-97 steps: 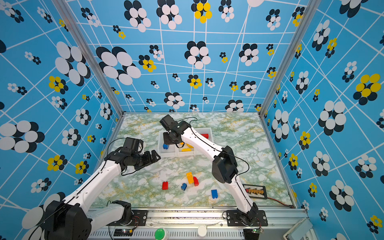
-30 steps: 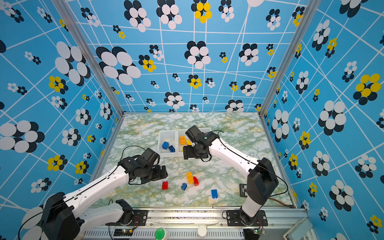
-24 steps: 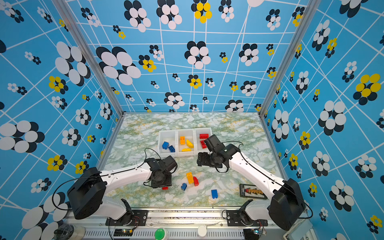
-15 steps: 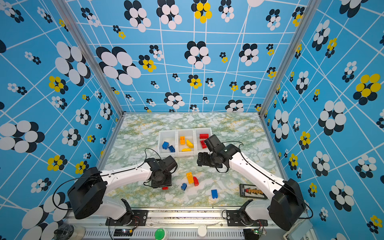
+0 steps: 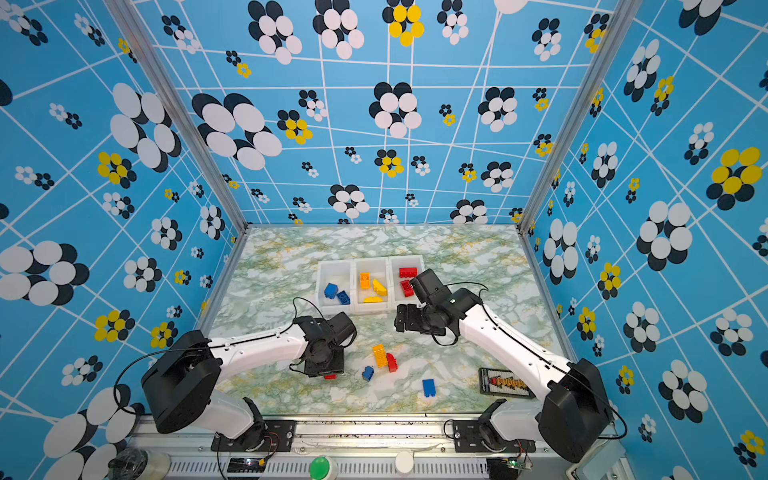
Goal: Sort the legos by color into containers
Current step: 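Lower the left gripper onto the small red 2x2 brick while the right gripper moves off, then grasp and lift the red brick with the left gripper toward the far compartment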
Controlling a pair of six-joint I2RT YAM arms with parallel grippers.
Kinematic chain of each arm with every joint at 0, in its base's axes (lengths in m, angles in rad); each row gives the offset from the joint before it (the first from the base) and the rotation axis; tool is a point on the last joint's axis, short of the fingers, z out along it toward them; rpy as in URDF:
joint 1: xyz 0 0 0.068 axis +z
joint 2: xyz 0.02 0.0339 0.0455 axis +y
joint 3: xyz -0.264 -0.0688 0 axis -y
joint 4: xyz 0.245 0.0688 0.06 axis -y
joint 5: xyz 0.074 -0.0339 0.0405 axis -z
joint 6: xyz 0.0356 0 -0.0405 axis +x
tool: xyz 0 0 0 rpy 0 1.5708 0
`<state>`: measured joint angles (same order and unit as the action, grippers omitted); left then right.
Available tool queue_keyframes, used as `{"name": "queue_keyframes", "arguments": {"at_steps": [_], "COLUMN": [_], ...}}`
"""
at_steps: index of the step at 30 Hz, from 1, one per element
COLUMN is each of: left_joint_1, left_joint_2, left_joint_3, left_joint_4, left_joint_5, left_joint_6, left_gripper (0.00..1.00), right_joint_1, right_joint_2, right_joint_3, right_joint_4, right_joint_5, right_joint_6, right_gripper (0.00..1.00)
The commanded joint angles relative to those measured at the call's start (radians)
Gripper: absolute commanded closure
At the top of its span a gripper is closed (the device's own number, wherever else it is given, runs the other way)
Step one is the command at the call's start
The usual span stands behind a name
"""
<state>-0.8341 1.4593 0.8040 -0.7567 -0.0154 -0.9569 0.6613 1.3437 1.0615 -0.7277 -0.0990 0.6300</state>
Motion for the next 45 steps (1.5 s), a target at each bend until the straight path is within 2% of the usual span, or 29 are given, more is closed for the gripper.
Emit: {"name": "queue_keyframes", "arguments": {"at_steps": [1, 13, 20, 21, 25, 35, 45], "left_joint_1": [-0.008, -0.007, -0.008, -0.007, -0.007, -0.007, -0.007], "left_joint_2": [0.020, 0.066, 0.081, 0.080, 0.066, 0.044, 0.132], "left_joint_3": [0.033, 0.011, 0.025, 0.027, 0.050, 0.185, 0.409], "left_joint_4": [0.006, 0.032, 0.030, 0.026, -0.002, -0.085, -0.125], "left_joint_5": [-0.002, 0.027, 0.027, 0.026, 0.017, -0.024, -0.036], "left_joint_6": [0.013, 0.009, 0.019, 0.021, 0.031, 0.075, 0.159], "left_gripper": [0.38, 0.46, 0.56, 0.61, 0.63, 0.67, 0.68], "right_joint_1": [-0.010, -0.023, -0.026, -0.028, -0.028, -0.039, -0.065], "right_joint_2": [-0.023, -0.036, -0.050, -0.052, -0.068, -0.120, -0.206], "right_joint_3": [-0.010, -0.024, -0.026, -0.029, -0.043, -0.104, -0.186], "right_joint_4": [-0.009, -0.008, -0.012, -0.013, -0.013, -0.007, -0.009], "right_joint_5": [0.011, 0.010, 0.015, 0.016, 0.019, 0.019, 0.028], "right_joint_6": [0.016, 0.014, 0.017, 0.017, 0.024, 0.046, 0.079], "right_gripper": [0.10, 0.09, 0.09, 0.10, 0.09, 0.09, 0.08]}}
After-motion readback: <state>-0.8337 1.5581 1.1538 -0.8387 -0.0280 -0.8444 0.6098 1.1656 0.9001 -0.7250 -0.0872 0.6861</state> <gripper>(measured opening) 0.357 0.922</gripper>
